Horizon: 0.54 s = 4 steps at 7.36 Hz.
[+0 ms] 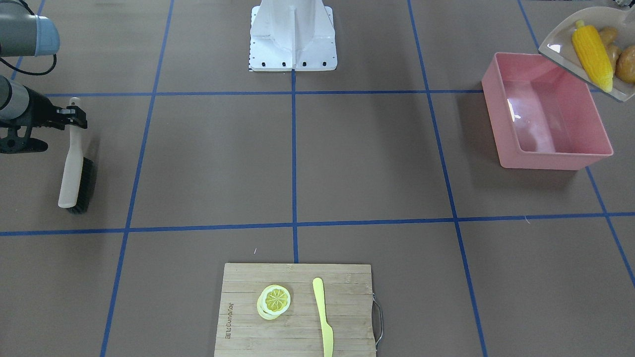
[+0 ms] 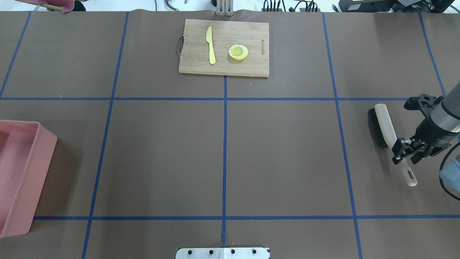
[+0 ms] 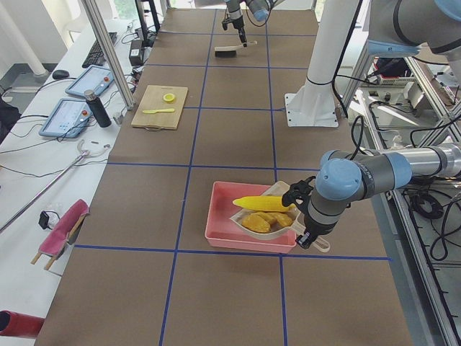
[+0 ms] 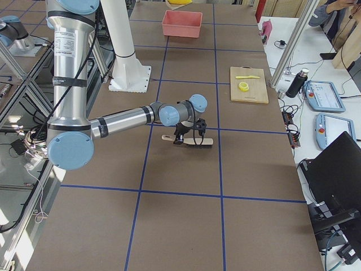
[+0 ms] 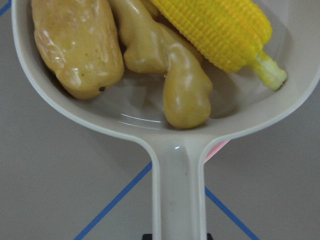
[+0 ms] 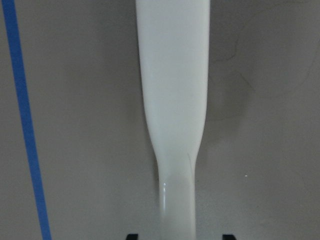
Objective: Sweep and dump trash into bin
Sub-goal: 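Set the brush down on the table and open the right gripper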
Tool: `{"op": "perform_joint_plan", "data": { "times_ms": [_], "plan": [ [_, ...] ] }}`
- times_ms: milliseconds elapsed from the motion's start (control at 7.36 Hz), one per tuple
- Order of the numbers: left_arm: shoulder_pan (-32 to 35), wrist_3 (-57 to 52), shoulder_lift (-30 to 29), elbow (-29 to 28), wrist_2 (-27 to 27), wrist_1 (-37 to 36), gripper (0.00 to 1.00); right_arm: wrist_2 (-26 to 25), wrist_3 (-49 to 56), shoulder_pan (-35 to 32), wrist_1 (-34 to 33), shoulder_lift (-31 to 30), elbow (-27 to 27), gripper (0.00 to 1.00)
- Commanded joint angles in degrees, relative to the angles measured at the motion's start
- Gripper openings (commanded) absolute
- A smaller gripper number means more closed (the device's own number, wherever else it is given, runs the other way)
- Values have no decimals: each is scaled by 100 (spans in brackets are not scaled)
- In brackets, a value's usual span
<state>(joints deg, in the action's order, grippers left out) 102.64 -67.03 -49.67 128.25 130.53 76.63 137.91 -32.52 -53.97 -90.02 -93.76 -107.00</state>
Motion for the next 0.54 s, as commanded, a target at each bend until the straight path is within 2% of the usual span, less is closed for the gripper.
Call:
{"op": "perform_joint_plan", "data": {
  "times_ms": [0, 272, 408],
  "plan": [
    [-165, -3, -95, 148, -404, -462, 0, -1, 9, 1, 2, 33, -14, 100],
    [-594, 14, -323, 174, -913, -911, 0, 35, 97, -217, 11, 77, -49, 100],
    [-727, 14, -394, 174, -1141, -1130, 0, -18, 149, -619, 11, 86, -75, 100]
  ]
}}
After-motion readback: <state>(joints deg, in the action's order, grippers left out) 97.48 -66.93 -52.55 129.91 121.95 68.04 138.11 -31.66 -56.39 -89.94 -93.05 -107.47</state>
